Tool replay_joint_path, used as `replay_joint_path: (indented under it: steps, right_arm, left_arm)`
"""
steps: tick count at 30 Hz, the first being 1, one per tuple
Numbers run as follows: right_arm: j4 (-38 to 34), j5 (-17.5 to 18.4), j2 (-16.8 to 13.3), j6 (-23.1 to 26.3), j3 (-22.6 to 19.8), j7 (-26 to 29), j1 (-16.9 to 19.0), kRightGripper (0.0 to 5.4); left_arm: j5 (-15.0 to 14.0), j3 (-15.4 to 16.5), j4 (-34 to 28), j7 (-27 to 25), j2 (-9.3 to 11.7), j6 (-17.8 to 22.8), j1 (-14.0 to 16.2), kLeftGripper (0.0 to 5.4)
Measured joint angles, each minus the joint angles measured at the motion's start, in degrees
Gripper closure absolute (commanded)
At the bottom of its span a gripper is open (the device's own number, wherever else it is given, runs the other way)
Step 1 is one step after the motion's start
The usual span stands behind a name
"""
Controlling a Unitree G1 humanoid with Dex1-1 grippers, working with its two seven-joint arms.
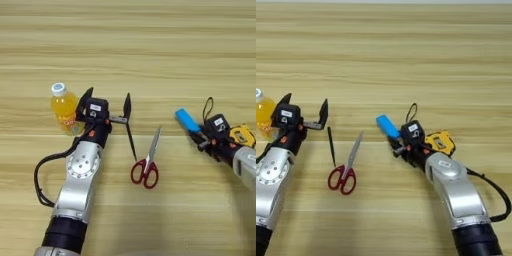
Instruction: Move the objects on the table
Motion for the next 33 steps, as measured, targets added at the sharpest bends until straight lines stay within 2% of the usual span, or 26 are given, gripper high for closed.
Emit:
replay_joint_path:
  steps: [5, 10, 17, 23, 28, 33]
  right_arm:
    - [-4.8, 1.5, -0.9, 2.1, -2.8, -1.0, 0.3, 3.99]
    - [-7.5, 3.7, -3.2, 3.4, -8.9, -1.6, 1.3, 3.99]
    - [-11.5, 6.1, -5.8, 5.2, -15.7, -2.3, 4.8, 3.99]
    - [-11.8, 6.5, -8.9, 5.5, -21.8, -3.1, 8.4, 3.99]
    - [-9.1, 6.2, -10.0, 5.5, -23.1, -3.6, 9.2, 3.99]
    - [-5.2, 5.3, -10.1, 5.4, -22.1, -4.5, 9.6, 3.99]
  left_arm:
    - [0.0, 0.0, 0.0, 0.0, 0.0, 0.0, 0.0, 0.00]
    - [0.0, -0.1, -0.1, 0.1, 0.0, 0.1, 0.0, 0.00]
    - [0.0, -0.1, -0.3, 0.1, 0.0, 0.2, 0.1, 0.00]
    - [0.1, -0.3, -0.5, 0.2, -0.1, 0.6, 0.2, 0.00]
    - [0.1, -0.3, -0.5, 0.3, -0.2, 0.7, 0.2, 0.00]
    - [0.1, -0.3, -0.5, 0.4, -0.2, 0.9, 0.2, 0.00]
